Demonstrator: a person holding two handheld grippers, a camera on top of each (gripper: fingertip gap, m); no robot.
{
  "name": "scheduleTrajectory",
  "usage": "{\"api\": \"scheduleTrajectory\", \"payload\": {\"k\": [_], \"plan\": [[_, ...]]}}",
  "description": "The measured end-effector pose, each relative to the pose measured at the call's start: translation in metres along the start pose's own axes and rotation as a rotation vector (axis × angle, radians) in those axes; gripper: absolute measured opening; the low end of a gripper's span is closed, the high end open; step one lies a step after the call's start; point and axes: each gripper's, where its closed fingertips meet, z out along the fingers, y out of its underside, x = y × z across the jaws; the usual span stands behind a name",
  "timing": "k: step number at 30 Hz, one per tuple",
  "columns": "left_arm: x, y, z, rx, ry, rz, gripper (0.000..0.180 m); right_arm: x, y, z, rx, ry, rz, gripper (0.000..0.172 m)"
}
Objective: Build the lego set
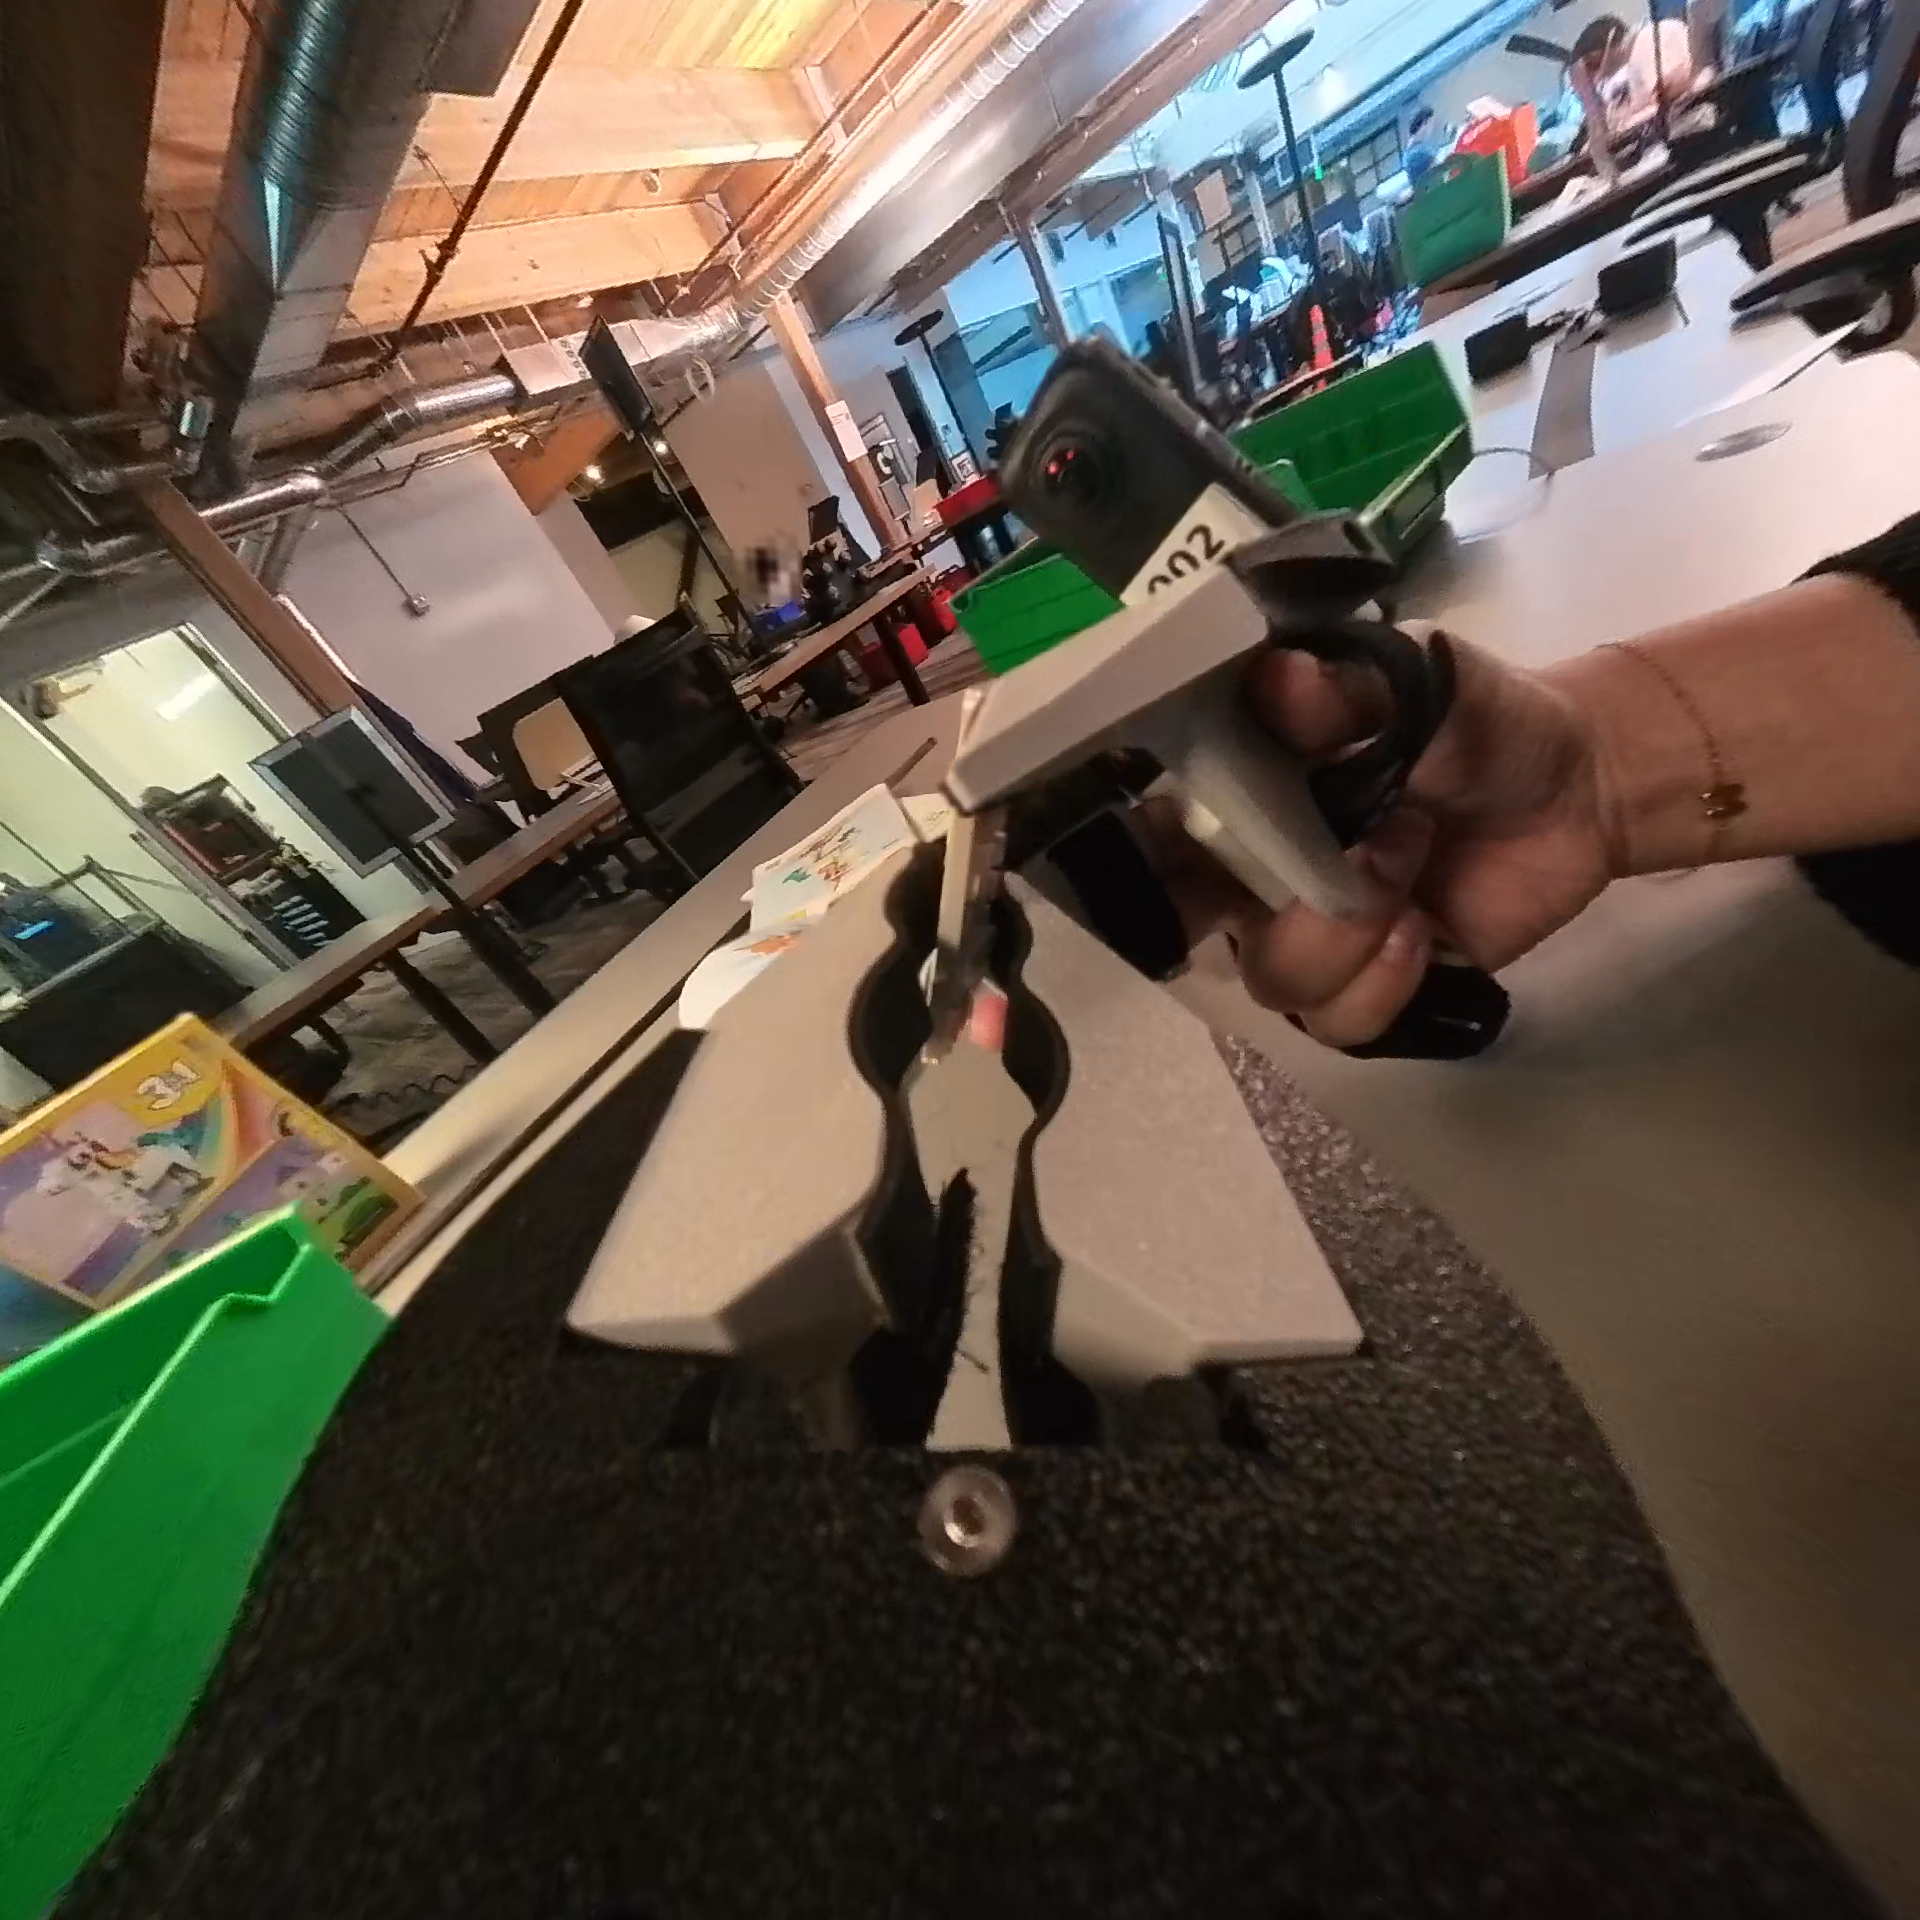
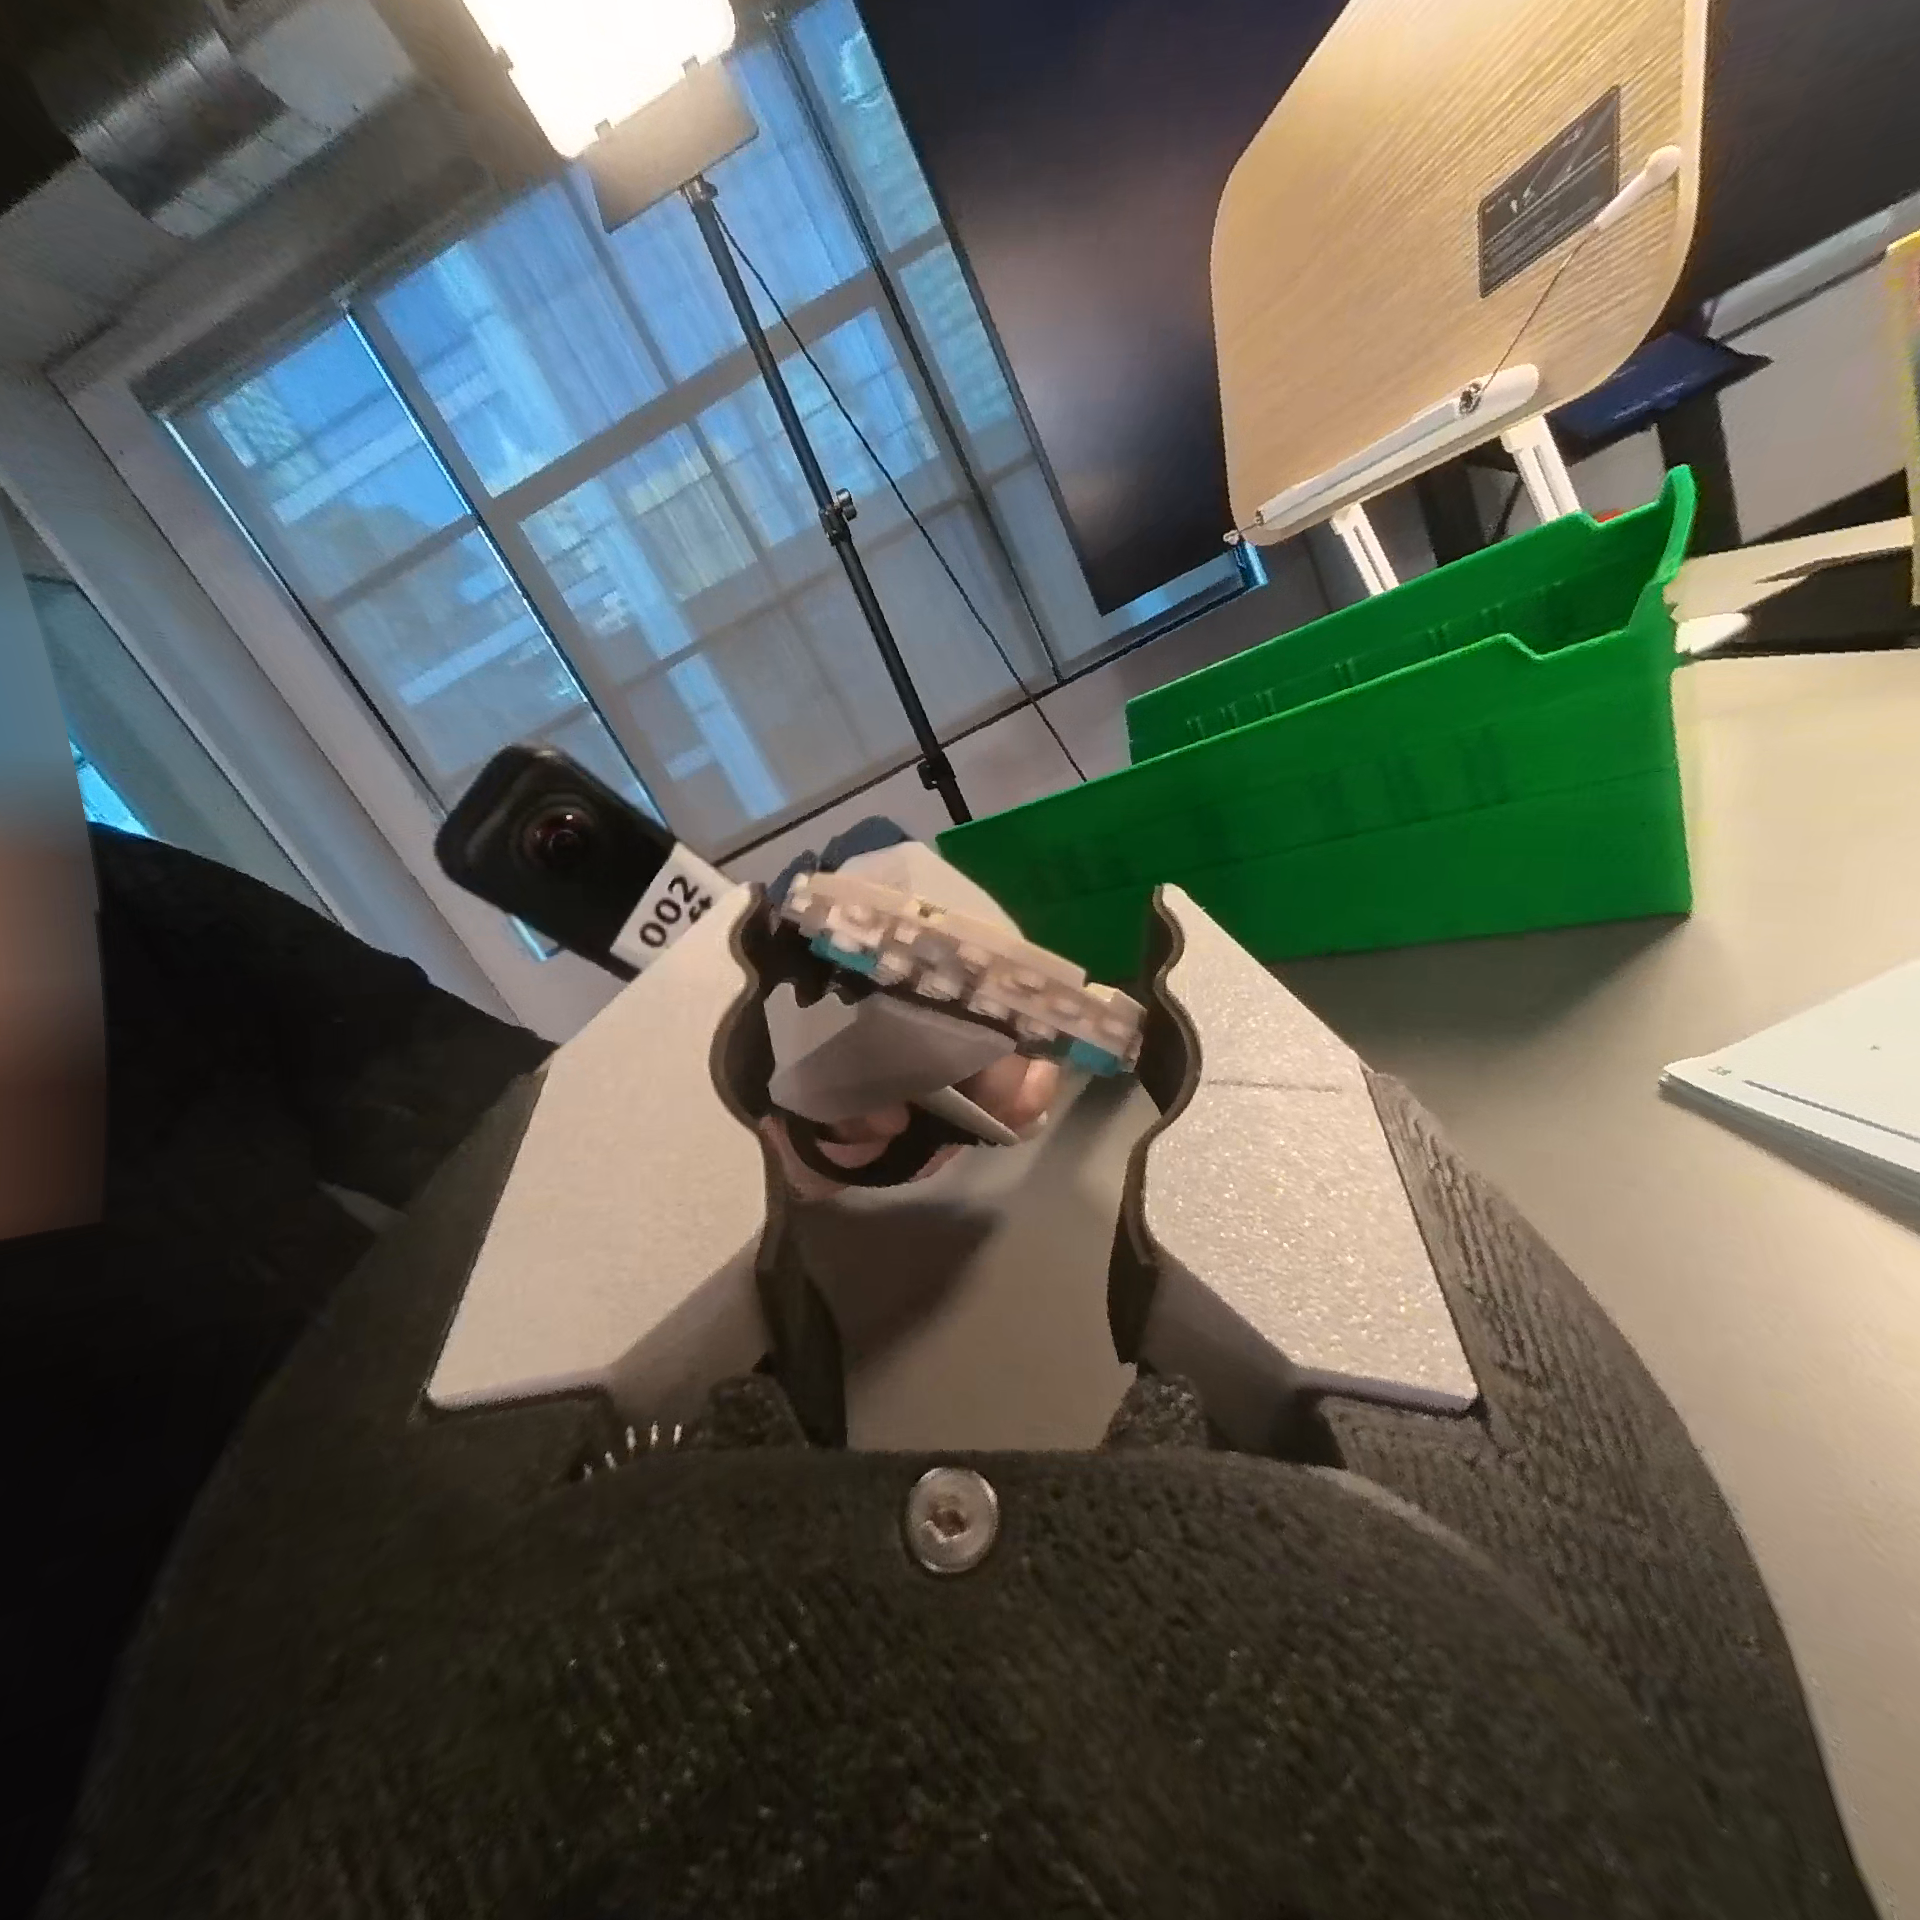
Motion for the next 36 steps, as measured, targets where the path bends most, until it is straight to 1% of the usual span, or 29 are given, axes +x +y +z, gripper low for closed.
{"api": "scheduleTrajectory", "payload": {"k": [3, 10, 16, 24, 25, 26, 27, 29, 34, 36], "plan": [[0.000, 0.001, 0.000, -0.013, -0.005, 0.016, 0.005, 0.001, 0.001, 0.000, -0.001, 0.001, 0.017, 0.068], [0.008, 0.002, -0.002, -0.020, 0.080, -0.016, 0.005, -0.003, 0.010, -0.004, -0.086, -0.009, -0.056, 0.067], [0.014, 0.011, -0.005, -0.054, 0.177, -0.035, 0.006, 0.000, 0.023, -0.007, -0.181, -0.002, -0.097, 0.067], [0.019, 0.024, -0.008, -0.110, 0.263, -0.052, 0.006, 0.006, 0.034, -0.008, -0.247, 0.019, -0.120, 0.066], [0.030, 0.035, -0.009, -0.169, 0.337, -0.059, 0.007, 0.006, 0.029, -0.009, -0.229, 0.028, -0.158, 0.035], [0.033, 0.036, -0.008, -0.157, 0.352, -0.137, 0.007, 0.007, 0.030, -0.010, -0.250, 0.053, -0.231, 0.025], [0.033, 0.035, -0.007, -0.142, 0.364, -0.164, 0.006, 0.007, 0.030, -0.010, -0.260, 0.072, -0.251, 0.023], [0.032, 0.038, -0.006, -0.160, 0.353, -0.137, 0.006, 0.011, 0.031, -0.011, -0.271, 0.094, -0.244, 0.026], [0.024, 0.045, 0.000, -0.185, 0.263, -0.082, 0.005, 0.022, 0.035, -0.014, -0.303, 0.145, -0.260, 0.036], [0.019, 0.046, 0.002, -0.186, 0.221, -0.075, 0.005, 0.024, 0.034, -0.012, -0.306, 0.164, -0.293, 0.044]]}}
